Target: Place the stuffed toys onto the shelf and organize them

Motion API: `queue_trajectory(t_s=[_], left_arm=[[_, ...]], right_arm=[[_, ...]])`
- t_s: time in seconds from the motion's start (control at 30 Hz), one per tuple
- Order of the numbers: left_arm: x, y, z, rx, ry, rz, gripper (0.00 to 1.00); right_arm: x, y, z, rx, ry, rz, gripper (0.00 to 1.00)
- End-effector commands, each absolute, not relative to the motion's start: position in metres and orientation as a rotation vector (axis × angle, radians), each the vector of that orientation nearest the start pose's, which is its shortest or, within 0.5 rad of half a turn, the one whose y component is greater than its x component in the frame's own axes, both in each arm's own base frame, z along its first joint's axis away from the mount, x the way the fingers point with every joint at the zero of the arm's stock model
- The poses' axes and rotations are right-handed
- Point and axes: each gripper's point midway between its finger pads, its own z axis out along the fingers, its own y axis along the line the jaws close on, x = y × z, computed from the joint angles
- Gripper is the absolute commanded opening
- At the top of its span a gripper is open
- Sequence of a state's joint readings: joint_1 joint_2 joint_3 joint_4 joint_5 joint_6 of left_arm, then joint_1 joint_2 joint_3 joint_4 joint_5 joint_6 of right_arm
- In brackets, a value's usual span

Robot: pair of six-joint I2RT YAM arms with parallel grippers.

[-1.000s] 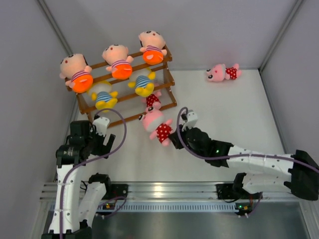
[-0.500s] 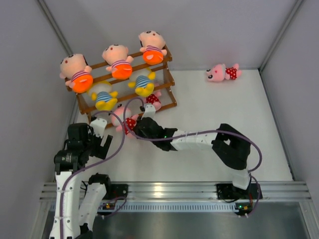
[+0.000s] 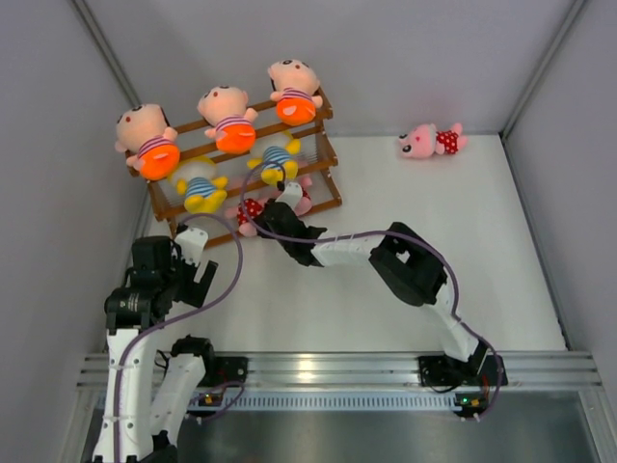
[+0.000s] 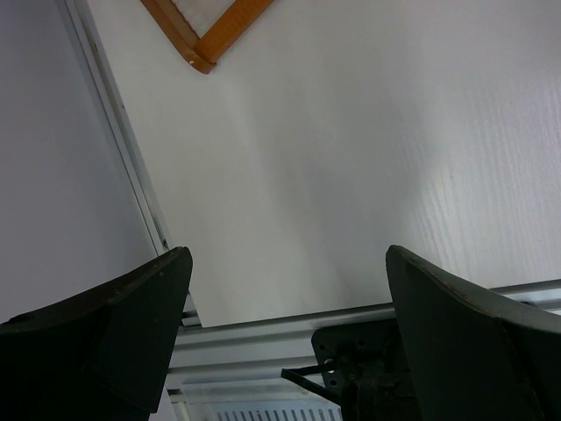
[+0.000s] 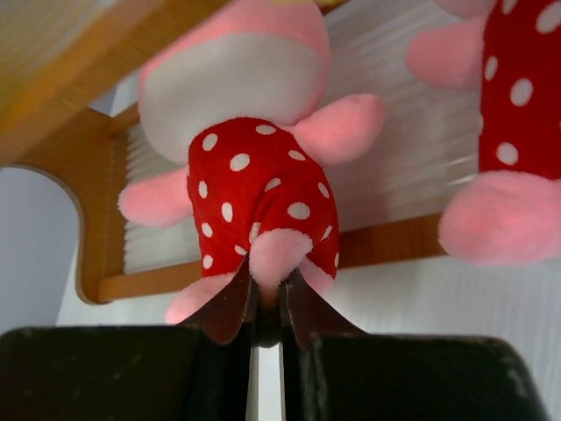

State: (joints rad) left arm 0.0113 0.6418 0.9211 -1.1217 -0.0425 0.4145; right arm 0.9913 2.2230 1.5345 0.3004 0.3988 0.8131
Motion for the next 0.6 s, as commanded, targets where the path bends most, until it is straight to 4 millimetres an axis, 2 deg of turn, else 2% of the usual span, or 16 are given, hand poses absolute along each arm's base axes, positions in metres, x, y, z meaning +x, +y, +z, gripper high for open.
queue_trajectory(t_s=[0.0, 0.03, 0.07, 0.13, 0.17, 0.23, 0.27, 0.33, 0.43, 0.47, 0.53, 0.57], left_arm=[[0.173, 0.025, 0.195, 0.468, 2.342, 0.251, 0.98], [0.173, 0.025, 0.195, 0.47, 2.343, 0.25, 0.98], [0.174, 0.025, 0.194, 0.47, 2.346, 0.246, 0.98], [0.174, 0.024, 0.194, 0.47, 2.349, 0.243, 0.98], [0.174, 0.024, 0.194, 0.471, 2.352, 0.243, 0.98], [0.174, 0.025, 0.195, 0.47, 2.351, 0.245, 0.98], [0.175, 0.024, 0.195, 0.474, 2.35, 0.244, 0.98], [0.175, 0.023, 0.194, 0.476, 2.355, 0.235, 0.98], [0.175, 0.023, 0.193, 0.479, 2.357, 0.229, 0.98], [0.175, 0.023, 0.192, 0.479, 2.362, 0.23, 0.98], [0.175, 0.024, 0.191, 0.479, 2.369, 0.237, 0.98], [0.174, 0.024, 0.191, 0.477, 2.371, 0.236, 0.98]], right_arm=[[0.396, 0.516, 0.125, 0.165, 1.902, 0.888, 0.0], [0.397, 0.517, 0.125, 0.164, 1.904, 0.889, 0.0], [0.397, 0.519, 0.125, 0.17, 1.903, 0.899, 0.05], [0.397, 0.521, 0.126, 0.192, 1.907, 0.932, 0.18], [0.395, 0.519, 0.126, 0.192, 1.91, 0.938, 0.33], [0.391, 0.519, 0.132, 0.177, 1.896, 0.962, 0.48], [0.388, 0.516, 0.127, 0.162, 1.904, 0.954, 0.52], [0.378, 0.517, 0.142, 0.121, 1.87, 0.977, 0.59], [0.36, 0.507, 0.16, 0.081, 1.843, 0.99, 0.6], [0.351, 0.497, 0.176, 0.076, 1.819, 1.002, 0.6], [0.336, 0.485, 0.19, 0.032, 1.801, 0.991, 0.61], [0.324, 0.469, 0.203, 0.011, 1.796, 0.987, 0.61]])
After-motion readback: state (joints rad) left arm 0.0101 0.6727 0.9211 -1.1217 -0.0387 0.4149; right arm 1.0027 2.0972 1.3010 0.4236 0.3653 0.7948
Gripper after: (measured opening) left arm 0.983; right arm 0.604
